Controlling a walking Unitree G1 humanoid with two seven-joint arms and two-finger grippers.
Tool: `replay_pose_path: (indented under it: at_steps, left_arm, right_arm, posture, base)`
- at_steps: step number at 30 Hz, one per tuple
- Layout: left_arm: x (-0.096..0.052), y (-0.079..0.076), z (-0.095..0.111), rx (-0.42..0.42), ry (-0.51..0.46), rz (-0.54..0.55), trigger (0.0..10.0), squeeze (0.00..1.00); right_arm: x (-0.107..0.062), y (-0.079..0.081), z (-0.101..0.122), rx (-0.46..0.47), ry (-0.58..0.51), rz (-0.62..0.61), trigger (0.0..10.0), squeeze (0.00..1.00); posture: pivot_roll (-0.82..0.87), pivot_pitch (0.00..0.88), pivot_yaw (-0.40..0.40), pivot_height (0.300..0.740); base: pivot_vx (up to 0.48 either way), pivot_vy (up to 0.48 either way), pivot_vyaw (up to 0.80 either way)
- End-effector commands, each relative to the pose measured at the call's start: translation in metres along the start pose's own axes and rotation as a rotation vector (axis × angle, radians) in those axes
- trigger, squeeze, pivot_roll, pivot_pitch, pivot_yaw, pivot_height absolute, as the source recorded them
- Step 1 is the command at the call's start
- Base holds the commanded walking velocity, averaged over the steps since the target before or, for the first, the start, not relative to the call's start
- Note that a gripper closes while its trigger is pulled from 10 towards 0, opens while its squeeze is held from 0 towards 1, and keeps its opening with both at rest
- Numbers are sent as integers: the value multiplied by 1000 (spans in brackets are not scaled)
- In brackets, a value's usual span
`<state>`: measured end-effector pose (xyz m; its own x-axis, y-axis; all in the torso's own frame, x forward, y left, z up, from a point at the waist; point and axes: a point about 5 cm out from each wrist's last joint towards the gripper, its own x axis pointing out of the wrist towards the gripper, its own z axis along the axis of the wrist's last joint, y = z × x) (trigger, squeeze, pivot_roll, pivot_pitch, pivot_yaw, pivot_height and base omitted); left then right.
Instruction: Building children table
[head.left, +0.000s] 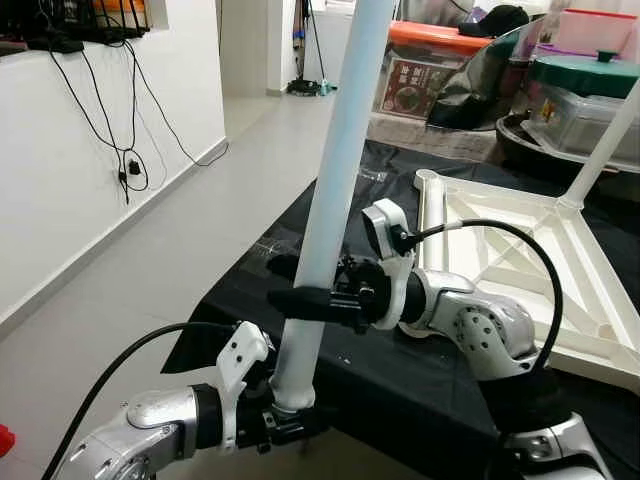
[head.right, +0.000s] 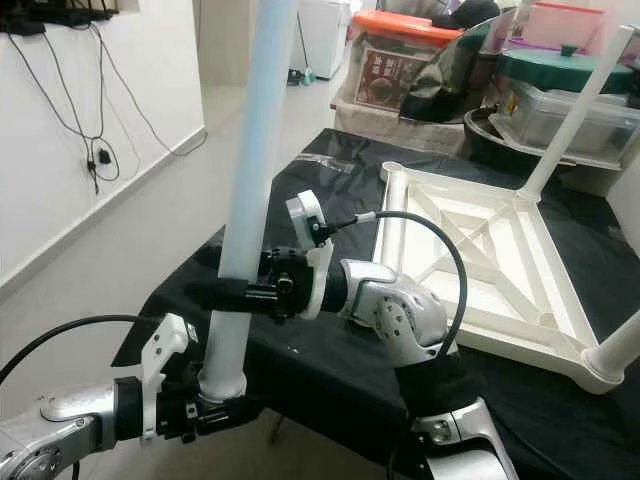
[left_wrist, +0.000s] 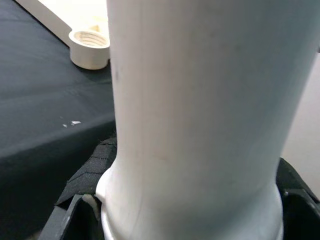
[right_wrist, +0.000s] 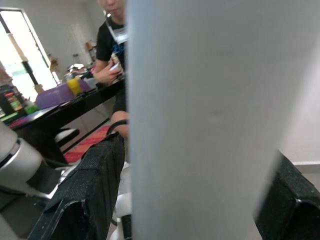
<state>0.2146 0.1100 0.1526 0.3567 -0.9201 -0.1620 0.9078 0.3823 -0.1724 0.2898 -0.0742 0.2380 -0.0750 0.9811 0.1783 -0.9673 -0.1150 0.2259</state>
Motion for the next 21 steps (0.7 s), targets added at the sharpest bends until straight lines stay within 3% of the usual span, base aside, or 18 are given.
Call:
replay_pose_path:
  at_steps: [1,10,21]
  left_arm:
    - [0,-5,1,-9,4,-27,10000,0]
    - [-1,-14,-4,-44,20,-57,10000,0]
    - [0,-14,-3,-52,22,-61,10000,0]
  right_arm:
    - [1,4,0,-7,14,32,10000,0]
    - [2,8,-3,-6,47,77,10000,0]
    - [2,10,-3,-4,68,92,10000,0]
  posture:
    - [212,13,-79,740]
    - [213,23,-79,740]
    - [206,28,-79,740]
  base:
    - [0,0,0]
    - [0,0,0]
    - [0,0,0]
